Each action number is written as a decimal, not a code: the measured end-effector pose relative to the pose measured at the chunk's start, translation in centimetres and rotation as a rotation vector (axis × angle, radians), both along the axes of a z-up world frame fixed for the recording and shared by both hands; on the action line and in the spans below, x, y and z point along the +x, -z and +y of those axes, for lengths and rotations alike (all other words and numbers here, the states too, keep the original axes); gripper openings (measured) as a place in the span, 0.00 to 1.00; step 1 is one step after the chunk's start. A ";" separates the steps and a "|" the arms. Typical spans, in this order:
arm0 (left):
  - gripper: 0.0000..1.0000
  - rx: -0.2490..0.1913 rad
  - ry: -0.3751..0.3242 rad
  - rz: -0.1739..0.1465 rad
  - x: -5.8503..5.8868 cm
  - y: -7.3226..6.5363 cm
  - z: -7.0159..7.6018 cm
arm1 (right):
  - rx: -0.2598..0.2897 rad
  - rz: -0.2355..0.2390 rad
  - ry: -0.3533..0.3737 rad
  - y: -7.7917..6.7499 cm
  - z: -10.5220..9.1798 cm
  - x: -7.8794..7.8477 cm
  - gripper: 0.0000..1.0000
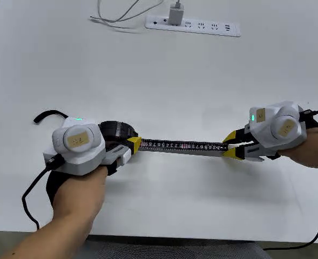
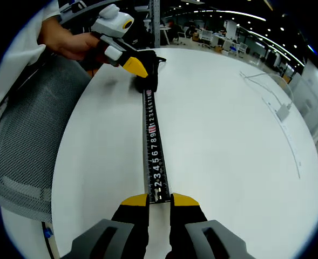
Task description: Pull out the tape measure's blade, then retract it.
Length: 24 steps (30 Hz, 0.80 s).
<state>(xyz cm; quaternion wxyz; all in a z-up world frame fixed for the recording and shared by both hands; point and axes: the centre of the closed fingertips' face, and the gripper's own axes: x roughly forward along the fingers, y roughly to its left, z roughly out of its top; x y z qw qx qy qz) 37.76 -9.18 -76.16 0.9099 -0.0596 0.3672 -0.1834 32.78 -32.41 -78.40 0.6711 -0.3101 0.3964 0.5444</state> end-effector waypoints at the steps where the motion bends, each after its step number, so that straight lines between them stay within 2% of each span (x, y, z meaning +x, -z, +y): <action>1: 0.56 0.000 0.001 0.000 0.0 0.0 0.0 | 0.002 0.002 0.002 0.0 0.1 0.0 0.10; 24: 0.56 -0.016 -0.005 0.003 -0.1 0.0 0.1 | 0.059 0.002 0.003 -0.3 3.5 0.8 0.10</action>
